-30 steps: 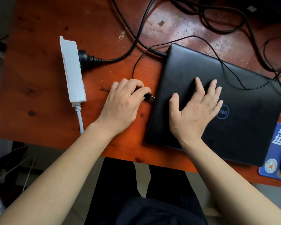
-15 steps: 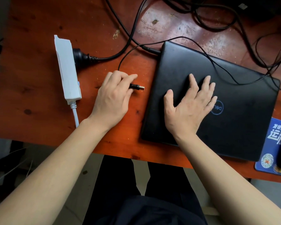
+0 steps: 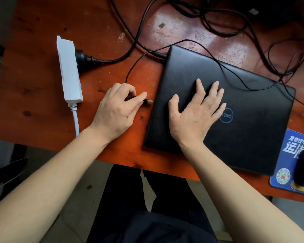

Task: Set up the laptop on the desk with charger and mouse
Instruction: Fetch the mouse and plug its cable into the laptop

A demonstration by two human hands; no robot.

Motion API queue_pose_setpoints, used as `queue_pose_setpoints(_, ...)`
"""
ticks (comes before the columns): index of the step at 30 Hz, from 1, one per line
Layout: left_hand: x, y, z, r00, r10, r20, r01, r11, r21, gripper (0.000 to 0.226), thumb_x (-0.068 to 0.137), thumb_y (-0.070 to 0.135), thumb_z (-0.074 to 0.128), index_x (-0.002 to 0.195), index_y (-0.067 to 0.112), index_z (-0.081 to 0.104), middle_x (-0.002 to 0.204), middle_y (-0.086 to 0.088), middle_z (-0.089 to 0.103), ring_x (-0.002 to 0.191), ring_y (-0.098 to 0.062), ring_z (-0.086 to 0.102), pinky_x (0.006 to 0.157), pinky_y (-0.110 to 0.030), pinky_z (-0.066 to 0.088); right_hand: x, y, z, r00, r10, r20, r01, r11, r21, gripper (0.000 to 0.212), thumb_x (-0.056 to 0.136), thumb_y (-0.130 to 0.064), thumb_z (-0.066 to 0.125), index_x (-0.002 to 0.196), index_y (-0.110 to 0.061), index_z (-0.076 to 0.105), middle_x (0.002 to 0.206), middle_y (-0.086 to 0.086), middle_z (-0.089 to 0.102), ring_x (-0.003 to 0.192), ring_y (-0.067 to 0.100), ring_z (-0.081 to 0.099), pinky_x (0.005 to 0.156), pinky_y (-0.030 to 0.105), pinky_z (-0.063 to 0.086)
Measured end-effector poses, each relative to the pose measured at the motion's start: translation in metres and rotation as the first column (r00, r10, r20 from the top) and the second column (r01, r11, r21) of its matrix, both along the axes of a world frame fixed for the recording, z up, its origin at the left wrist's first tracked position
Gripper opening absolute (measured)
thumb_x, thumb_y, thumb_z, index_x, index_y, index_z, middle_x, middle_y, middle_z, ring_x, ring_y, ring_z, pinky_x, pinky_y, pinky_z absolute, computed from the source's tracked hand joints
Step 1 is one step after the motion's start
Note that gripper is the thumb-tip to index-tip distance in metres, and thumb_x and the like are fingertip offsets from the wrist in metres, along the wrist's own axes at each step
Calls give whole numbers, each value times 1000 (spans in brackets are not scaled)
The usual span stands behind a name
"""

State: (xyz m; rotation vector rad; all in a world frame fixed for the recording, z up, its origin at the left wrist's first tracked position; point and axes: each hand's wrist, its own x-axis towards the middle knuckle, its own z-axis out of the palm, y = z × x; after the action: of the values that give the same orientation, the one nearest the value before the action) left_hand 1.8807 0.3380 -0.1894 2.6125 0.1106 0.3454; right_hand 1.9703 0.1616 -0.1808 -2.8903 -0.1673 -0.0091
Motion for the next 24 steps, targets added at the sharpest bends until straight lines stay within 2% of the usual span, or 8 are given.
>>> queue_pose_setpoints(3, -8, -3, 0, 1000, -6, 3, 6, 1000, -7, 20, 98, 14, 63, 114, 7, 73, 108, -15, 63, 85, -27, 53, 71, -39, 51, 1, 0, 0, 1000, 7, -5, -7, 1000, -2, 72, 88, -57, 43, 150, -20, 38, 164, 18, 18, 153, 37, 7, 121, 60, 5)
queue_pose_setpoints(7, -8, -10, 6, 998, 41, -38, -42, 999, -24, 20, 97, 15, 64, 113, 8, 74, 119, -11, 67, 93, -27, 57, 77, -39, 53, 1, -1, 0, 1000, 15, -4, -15, 1000, 0, 73, 89, -58, 42, 150, -20, 39, 164, 19, 17, 153, 38, 8, 120, 62, 6)
queue_pose_setpoints(14, 8, -13, 28, 989, 72, -129, -65, 996, 58, 19, 94, 10, 64, 110, 3, 73, 100, -11, 69, 89, -27, 62, 77, -34, 52, 2, -2, 0, 1000, 20, 4, -20, 999, 37, 73, 89, -59, 41, 150, -19, 40, 164, 22, 18, 152, 41, 10, 120, 63, 6)
queue_pose_setpoints(18, 12, -14, 31, 975, 115, -190, -119, 993, -10, 23, 94, 13, 64, 114, 4, 70, 104, -12, 66, 94, -25, 62, 86, -29, 47, -1, -5, -1, 1000, 27, 2, -27, 999, 46, 73, 90, -59, 40, 151, -19, 40, 163, 22, 18, 152, 42, 10, 120, 63, 6)
queue_pose_setpoints(24, 18, -7, 20, 975, 119, -189, -139, 986, -94, 22, 94, 16, 64, 114, 7, 71, 106, -10, 63, 90, -22, 61, 84, -29, 49, -1, -3, -1, 1000, 18, 12, -19, 998, 56, 73, 90, -59, 41, 151, -19, 40, 163, 22, 19, 152, 41, 9, 120, 62, 7)
